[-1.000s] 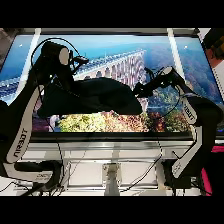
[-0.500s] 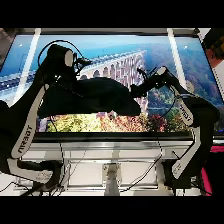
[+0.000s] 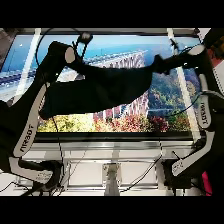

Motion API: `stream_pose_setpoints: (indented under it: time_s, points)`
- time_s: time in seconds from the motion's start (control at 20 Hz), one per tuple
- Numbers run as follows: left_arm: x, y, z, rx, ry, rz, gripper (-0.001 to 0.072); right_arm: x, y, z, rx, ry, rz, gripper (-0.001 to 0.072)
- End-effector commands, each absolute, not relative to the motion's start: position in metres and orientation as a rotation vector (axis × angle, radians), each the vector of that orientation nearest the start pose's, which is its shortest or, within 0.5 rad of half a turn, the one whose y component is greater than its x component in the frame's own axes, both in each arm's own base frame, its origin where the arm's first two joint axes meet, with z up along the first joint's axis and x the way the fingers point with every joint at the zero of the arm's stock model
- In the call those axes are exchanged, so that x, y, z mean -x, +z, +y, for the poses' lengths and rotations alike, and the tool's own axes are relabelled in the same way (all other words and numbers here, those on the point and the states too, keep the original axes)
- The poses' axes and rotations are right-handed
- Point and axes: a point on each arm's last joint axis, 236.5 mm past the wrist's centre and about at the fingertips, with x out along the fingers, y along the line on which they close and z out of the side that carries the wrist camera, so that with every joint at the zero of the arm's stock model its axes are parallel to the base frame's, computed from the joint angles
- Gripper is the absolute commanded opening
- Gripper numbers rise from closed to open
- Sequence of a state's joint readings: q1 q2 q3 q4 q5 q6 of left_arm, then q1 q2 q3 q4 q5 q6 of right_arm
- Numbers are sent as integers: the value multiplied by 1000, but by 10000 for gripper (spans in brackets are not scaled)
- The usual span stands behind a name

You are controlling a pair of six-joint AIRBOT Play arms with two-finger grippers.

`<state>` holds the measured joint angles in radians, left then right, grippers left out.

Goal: Fold the clothes and pants, and hang the long-sleeved shirts on hangers.

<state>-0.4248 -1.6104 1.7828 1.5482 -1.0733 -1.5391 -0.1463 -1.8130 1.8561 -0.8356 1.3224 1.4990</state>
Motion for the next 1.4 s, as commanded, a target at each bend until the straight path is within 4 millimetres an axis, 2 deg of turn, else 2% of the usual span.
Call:
stream_pose_setpoints:
  time_s: [0.0,0.1,0.15,0.25,0.35,0.45,0.5,0.65,0.75,0.8,0.85,0.9,0.95,1.0,1.1,1.2,1.25,1.3,1.35]
  points:
    - [-538,211,-278,-11,-475,479,10,-536,123,11,-562,200,991,14]
    - [-547,237,-287,60,-475,410,11,-521,155,-15,-484,120,931,14]
    - [-551,243,-293,82,-483,390,10,-511,166,-26,-444,81,925,14]
    - [-559,244,-308,103,-503,358,10,-485,181,-51,-365,-38,938,15]
    - [-564,232,-329,139,-533,349,10,-459,197,-67,-325,-125,947,15]
    - [-566,205,-357,188,-572,379,10,-423,200,-74,-286,-177,1031,15]
    - [-566,185,-371,204,-588,408,10,-401,194,-75,-275,-198,1111,16]
    - [-558,107,-420,230,-636,524,11,-344,148,-71,-281,-234,1401,17]
    - [-546,60,-448,213,-664,588,14,-323,107,-62,-289,-226,1554,20]
    - [-540,42,-457,177,-680,603,15,-314,87,-60,-295,-228,1614,69]
    - [-534,29,-465,120,-704,605,81,-308,73,-60,-296,-234,1650,278]
    - [-531,24,-468,70,-723,594,271,-302,63,-65,-285,-258,1687,560]
    - [-529,25,-470,52,-733,587,363,-301,59,-70,-270,-277,1697,679]
    - [-529,27,-469,46,-734,587,362,-304,58,-74,-255,-288,1685,684]
    - [-529,33,-459,-20,-726,589,363,-320,56,-81,-236,-293,1614,684]
    - [-532,45,-439,-116,-701,586,363,-340,56,-85,-200,-266,1529,682]
    - [-532,53,-431,-152,-691,584,362,-351,57,-90,-159,-243,1483,646]
    - [-531,65,-423,-183,-680,580,358,-362,58,-95,-113,-226,1437,440]
    - [-530,77,-416,-200,-672,571,357,-374,61,-101,-62,-207,1388,101]
